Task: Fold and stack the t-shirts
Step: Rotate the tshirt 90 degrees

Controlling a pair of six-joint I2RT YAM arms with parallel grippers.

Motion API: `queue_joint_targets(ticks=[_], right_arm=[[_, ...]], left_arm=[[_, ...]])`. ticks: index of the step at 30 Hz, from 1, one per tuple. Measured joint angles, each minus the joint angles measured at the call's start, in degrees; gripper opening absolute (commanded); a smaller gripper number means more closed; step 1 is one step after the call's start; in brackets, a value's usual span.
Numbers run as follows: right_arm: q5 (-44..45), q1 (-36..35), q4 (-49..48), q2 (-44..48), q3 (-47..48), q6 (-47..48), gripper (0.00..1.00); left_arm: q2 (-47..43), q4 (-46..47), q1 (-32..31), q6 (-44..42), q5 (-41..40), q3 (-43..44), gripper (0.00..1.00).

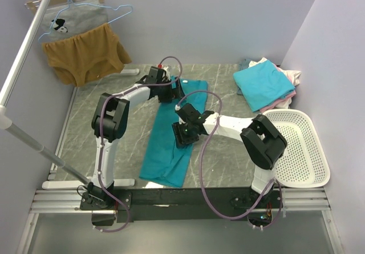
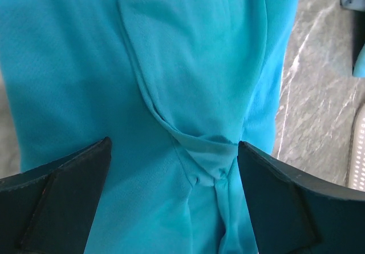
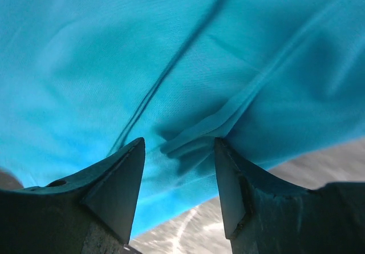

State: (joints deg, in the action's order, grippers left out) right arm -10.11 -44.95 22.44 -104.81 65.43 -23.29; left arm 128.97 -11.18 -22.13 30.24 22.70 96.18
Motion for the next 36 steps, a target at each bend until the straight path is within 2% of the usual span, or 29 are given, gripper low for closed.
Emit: queue_joint_targets(ticks=[6, 13, 16, 21, 26, 32, 36], right_arm=[[7.39, 0.81, 4.63, 4.09, -3.48, 1.11, 0.6], [11.19, 3.87, 8.39, 9.51, -5.7, 4.46, 0.61], [10.54, 3.96, 7.58, 13.29, -5.64, 5.75, 0.61], [9.73, 4.28, 5.95, 19.58, -3.96, 6.84, 0.62], [10.4, 5.92, 3.89, 21.64, -2.4, 7.32, 0.62], [12.52, 8.2, 3.52, 21.7, -2.64, 7.52, 0.62], [12.52, 10.34, 2.82, 22.58, -4.37, 7.3, 0.62]], left_arm=[[-4.72, -1.16, -0.02, 1.16, -4.74, -5.77, 0.99], [-6.36, -4.76, 0.0, 1.27, -9.2, -6.27, 0.99], [-6.38, -7.02, 0.07, 0.76, -10.16, -4.87, 1.0], [-6.36, -10.27, 0.13, 0.28, -10.34, 2.51, 0.99], [-6.36, -11.32, 0.13, -0.52, -8.98, 9.68, 0.99], [-5.84, -14.23, -0.55, -1.16, -8.87, 9.97, 0.99], [-5.79, -12.39, -1.53, -1.05, -7.78, 5.53, 0.99]])
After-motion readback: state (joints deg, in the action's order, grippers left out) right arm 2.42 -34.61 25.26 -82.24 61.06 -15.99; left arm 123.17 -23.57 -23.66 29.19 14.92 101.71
